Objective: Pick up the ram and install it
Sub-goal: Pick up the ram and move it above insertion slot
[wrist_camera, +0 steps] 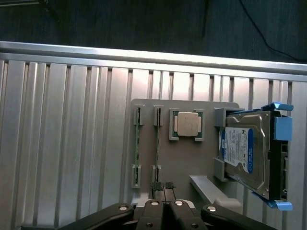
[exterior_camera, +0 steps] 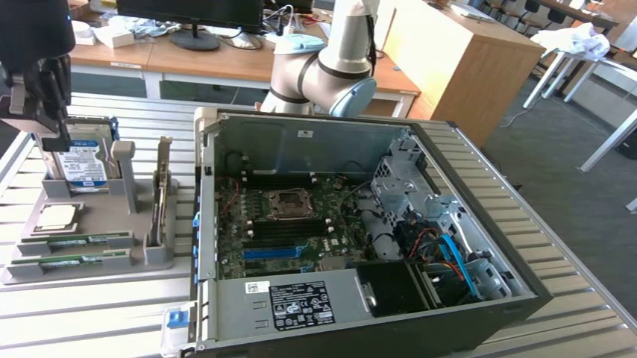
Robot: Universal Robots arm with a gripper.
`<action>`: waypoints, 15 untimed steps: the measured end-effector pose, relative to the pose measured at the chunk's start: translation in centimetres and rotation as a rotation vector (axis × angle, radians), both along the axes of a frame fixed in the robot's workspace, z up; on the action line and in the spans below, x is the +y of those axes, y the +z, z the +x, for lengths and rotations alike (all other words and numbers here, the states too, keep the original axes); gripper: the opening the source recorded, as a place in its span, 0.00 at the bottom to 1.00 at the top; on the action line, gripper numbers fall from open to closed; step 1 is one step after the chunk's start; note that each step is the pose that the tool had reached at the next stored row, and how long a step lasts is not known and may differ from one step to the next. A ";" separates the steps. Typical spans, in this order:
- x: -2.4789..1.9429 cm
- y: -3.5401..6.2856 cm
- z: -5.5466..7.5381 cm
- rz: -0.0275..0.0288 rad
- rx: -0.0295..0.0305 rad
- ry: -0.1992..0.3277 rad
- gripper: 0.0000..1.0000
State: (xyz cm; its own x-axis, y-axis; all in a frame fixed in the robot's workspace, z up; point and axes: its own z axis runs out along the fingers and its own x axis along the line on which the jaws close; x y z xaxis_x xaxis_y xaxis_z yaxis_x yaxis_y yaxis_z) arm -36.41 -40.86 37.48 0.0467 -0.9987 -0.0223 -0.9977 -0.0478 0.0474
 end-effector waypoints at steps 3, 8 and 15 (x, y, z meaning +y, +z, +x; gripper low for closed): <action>0.00 -0.05 0.0 -0.0001 0.0001 0.000 0.10; 0.00 -0.06 0.0 0.0000 0.0000 0.000 0.10; -0.49 -0.06 -0.1 0.0000 -0.0001 0.000 0.99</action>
State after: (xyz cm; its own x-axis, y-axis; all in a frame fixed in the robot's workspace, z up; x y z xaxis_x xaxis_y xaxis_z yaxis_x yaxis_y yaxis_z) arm -36.51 -41.36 37.42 0.0467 -0.9987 -0.0223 -0.9977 -0.0478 0.0474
